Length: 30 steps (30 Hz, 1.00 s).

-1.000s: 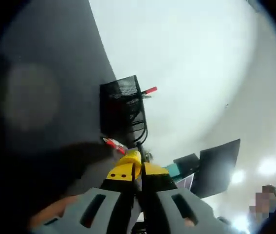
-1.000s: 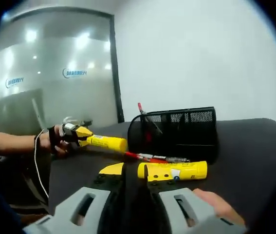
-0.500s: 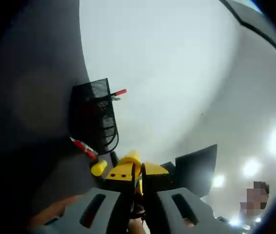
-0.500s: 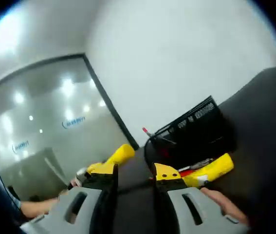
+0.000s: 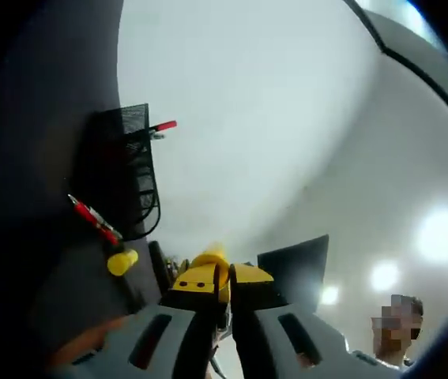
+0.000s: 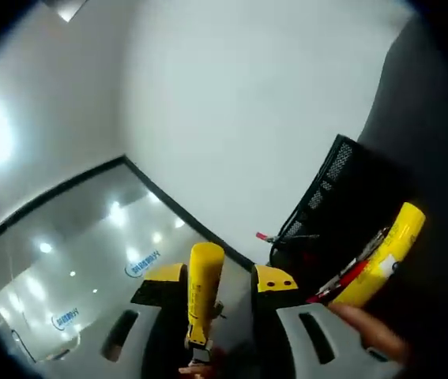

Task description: Pick up pens and glue sticks and place them into the holder.

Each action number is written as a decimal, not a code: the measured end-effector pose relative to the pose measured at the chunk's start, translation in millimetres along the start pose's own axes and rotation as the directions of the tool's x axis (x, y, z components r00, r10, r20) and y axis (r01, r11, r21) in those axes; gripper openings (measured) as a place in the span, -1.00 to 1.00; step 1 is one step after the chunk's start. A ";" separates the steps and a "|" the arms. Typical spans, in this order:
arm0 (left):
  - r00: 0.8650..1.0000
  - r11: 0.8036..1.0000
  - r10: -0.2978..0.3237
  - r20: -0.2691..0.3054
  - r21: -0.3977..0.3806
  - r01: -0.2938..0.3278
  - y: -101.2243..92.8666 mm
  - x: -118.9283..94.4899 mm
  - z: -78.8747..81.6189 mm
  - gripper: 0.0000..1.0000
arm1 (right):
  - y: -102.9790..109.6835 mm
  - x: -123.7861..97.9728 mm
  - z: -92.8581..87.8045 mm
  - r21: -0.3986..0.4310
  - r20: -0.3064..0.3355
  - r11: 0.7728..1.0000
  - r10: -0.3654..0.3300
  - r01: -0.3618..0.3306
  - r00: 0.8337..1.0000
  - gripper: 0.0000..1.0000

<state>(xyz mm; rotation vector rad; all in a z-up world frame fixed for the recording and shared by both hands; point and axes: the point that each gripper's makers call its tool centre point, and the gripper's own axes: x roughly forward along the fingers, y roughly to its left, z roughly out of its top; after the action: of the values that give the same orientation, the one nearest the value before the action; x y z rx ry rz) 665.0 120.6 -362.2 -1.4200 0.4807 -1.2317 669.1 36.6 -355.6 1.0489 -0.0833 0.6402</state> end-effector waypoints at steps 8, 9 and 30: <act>1.000 1.000 -0.025 -0.014 -0.011 0.025 -0.1 8.4 -12.8 -0.86 | 4.8 4.7 3.8 0.049 0.041 0.999 0.016 -0.018 0.999 -0.47; 1.000 1.000 -0.025 -0.019 -0.011 0.025 0.5 9.2 -13.7 -0.86 | 6.0 4.5 5.2 0.060 0.050 0.998 0.023 -0.026 0.998 -0.48; 0.992 0.948 0.106 -0.071 0.308 -0.080 12.3 24.6 -30.5 -0.73 | 20.1 1.5 32.0 -0.214 0.029 0.976 -0.030 0.035 0.999 -0.67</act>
<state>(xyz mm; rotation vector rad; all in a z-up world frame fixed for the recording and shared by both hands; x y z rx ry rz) 652.0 82.2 -369.1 -1.0743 0.3923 -1.2353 667.1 17.6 -323.0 0.8481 -0.1543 0.5745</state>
